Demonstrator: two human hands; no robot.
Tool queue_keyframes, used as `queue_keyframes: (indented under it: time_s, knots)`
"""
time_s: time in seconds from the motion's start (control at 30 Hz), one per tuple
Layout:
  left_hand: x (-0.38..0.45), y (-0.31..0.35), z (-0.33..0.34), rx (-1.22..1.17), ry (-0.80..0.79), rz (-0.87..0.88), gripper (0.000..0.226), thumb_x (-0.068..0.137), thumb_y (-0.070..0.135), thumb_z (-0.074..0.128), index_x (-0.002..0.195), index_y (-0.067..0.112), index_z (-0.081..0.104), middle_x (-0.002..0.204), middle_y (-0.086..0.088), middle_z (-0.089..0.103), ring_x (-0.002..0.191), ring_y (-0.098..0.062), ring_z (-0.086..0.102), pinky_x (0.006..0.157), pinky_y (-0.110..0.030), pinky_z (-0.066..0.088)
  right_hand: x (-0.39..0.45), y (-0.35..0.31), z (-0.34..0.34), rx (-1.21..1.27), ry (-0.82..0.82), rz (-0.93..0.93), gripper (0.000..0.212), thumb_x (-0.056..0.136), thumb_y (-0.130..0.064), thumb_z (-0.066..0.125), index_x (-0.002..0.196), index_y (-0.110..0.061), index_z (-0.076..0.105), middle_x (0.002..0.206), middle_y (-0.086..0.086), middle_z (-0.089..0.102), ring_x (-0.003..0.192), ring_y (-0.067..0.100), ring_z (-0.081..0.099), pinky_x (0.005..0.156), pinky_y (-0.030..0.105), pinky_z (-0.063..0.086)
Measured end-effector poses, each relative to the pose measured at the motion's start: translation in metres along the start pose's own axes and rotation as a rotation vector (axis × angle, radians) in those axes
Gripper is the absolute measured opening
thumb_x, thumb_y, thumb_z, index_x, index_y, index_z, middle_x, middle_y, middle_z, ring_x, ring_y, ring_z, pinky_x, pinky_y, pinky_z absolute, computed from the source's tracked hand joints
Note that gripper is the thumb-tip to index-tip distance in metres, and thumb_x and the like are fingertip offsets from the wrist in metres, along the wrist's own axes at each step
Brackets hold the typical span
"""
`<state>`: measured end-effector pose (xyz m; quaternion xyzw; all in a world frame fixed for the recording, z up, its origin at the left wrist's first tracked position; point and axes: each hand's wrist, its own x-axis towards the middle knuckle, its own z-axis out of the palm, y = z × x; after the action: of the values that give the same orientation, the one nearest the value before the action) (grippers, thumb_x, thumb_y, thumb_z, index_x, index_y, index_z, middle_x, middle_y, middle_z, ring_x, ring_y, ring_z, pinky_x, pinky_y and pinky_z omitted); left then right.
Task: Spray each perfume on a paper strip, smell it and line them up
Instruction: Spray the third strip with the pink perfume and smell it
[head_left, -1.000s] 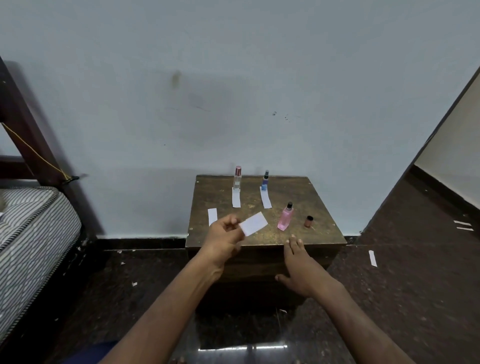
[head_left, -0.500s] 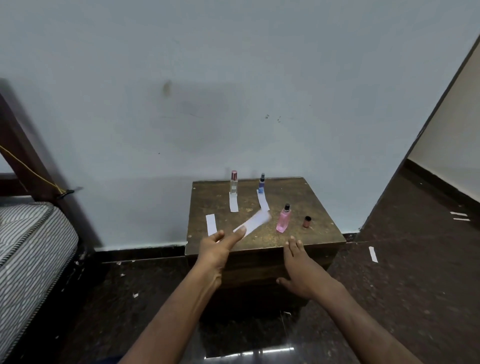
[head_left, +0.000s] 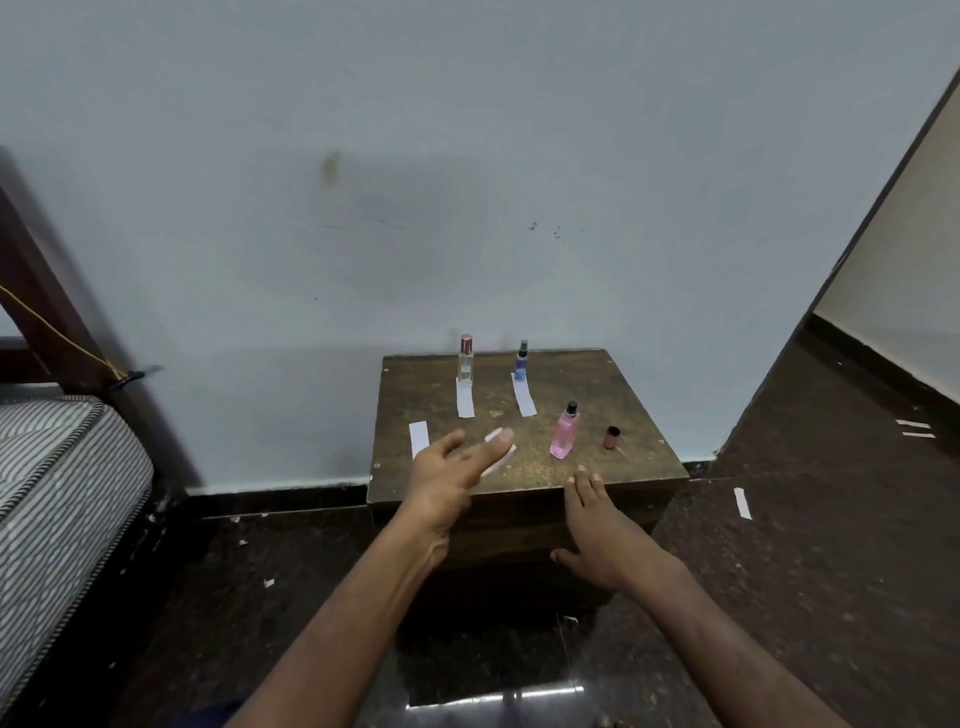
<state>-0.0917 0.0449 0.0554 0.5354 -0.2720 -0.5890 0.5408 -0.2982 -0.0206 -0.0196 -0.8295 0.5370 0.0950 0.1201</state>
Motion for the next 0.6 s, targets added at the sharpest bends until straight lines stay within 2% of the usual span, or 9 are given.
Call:
queue_keyframes:
  time_s: [0.07, 0.13, 0.2, 0.3, 0.33, 0.4, 0.5, 0.53, 0.6]
  knots:
    - [0.000, 0.006, -0.001, -0.239, -0.314, 0.104, 0.099, 0.054, 0.048, 0.103, 0.133, 0.014, 0.054, 0.094, 0.004, 0.066, 0.067, -0.006, 0.059, 0.057, -0.019, 0.052, -0.001, 0.000, 0.000, -0.002, 0.009, -0.003, 0.104, 0.101, -0.044, 0.063, 0.163, -0.002, -0.008, 0.171, 0.019, -0.017, 0.159, 0.034, -0.013, 0.129, 0.044, 0.019]
    - [-0.002, 0.009, -0.001, -0.354, -0.455, 0.151, 0.079, 0.069, 0.036, 0.098, 0.129, 0.014, 0.052, 0.087, 0.005, 0.061, 0.059, -0.002, 0.049, 0.049, -0.014, 0.042, -0.001, -0.002, 0.000, -0.013, 0.014, -0.006, 0.104, 0.101, -0.044, 0.063, 0.163, -0.001, -0.007, 0.171, 0.019, -0.017, 0.159, 0.035, -0.013, 0.129, 0.044, 0.020]
    - [0.000, 0.007, 0.000, -0.168, -0.265, 0.101, 0.064, 0.082, 0.025, 0.088, 0.136, 0.012, 0.055, 0.098, -0.001, 0.065, 0.064, -0.004, 0.054, 0.053, -0.017, 0.046, -0.002, -0.002, 0.001, -0.021, 0.016, -0.004, 0.104, 0.101, -0.045, 0.063, 0.163, -0.001, -0.007, 0.171, 0.019, -0.017, 0.159, 0.035, -0.013, 0.129, 0.045, 0.022]
    - [0.001, -0.004, -0.004, 0.165, 0.088, -0.037, 0.088, 0.075, 0.038, 0.093, 0.148, 0.012, 0.052, 0.134, -0.015, 0.065, 0.098, -0.017, 0.062, 0.084, -0.032, 0.054, -0.003, -0.003, 0.000, -0.029, 0.021, -0.001, 0.104, 0.100, -0.044, 0.064, 0.163, -0.002, -0.006, 0.171, 0.018, -0.017, 0.159, 0.034, -0.013, 0.129, 0.044, 0.022]
    - [0.001, -0.004, -0.004, 0.136, 0.074, -0.046, 0.103, 0.064, 0.048, 0.098, 0.149, 0.011, 0.052, 0.136, -0.016, 0.065, 0.096, -0.016, 0.061, 0.080, -0.030, 0.053, -0.003, -0.003, -0.001, -0.031, 0.013, 0.004, 0.104, 0.100, -0.044, 0.064, 0.164, -0.002, -0.006, 0.171, 0.018, -0.017, 0.159, 0.034, -0.014, 0.129, 0.044, 0.021]
    - [0.005, -0.002, -0.005, -0.040, -0.139, 0.037, 0.127, 0.043, 0.055, 0.104, 0.148, 0.009, 0.049, 0.117, -0.009, 0.072, 0.073, -0.006, 0.058, 0.060, -0.021, 0.048, -0.003, -0.002, -0.002, -0.030, -0.008, 0.010, 0.103, 0.100, -0.044, 0.064, 0.164, -0.003, -0.006, 0.172, 0.017, -0.017, 0.159, 0.033, -0.014, 0.129, 0.044, 0.021]
    - [-0.001, 0.006, -0.003, -0.211, -0.385, 0.143, 0.100, 0.060, 0.035, 0.103, 0.138, 0.010, 0.047, 0.091, 0.001, 0.068, 0.061, -0.004, 0.054, 0.051, -0.015, 0.044, -0.002, -0.004, -0.003, -0.036, -0.016, 0.011, 0.103, 0.100, -0.044, 0.064, 0.164, -0.002, -0.006, 0.172, 0.018, -0.016, 0.159, 0.034, -0.013, 0.129, 0.045, 0.021]
    - [-0.002, 0.007, -0.003, -0.133, -0.351, 0.127, 0.086, 0.071, 0.027, 0.097, 0.139, 0.010, 0.047, 0.091, 0.002, 0.070, 0.064, -0.006, 0.057, 0.053, -0.017, 0.046, -0.002, -0.004, -0.003, -0.041, -0.021, 0.013, 0.103, 0.100, -0.044, 0.064, 0.164, -0.002, -0.006, 0.172, 0.018, -0.016, 0.159, 0.034, -0.013, 0.129, 0.046, 0.021]
    - [0.005, -0.002, -0.008, 0.247, -0.051, 0.062, 0.068, 0.083, 0.022, 0.088, 0.139, 0.009, 0.053, 0.098, 0.005, 0.071, 0.083, -0.010, 0.067, 0.067, -0.024, 0.052, -0.002, -0.003, -0.004, -0.034, -0.038, 0.016, 0.103, 0.100, -0.044, 0.064, 0.164, -0.002, -0.005, 0.172, 0.018, -0.015, 0.160, 0.034, -0.012, 0.129, 0.047, 0.023]
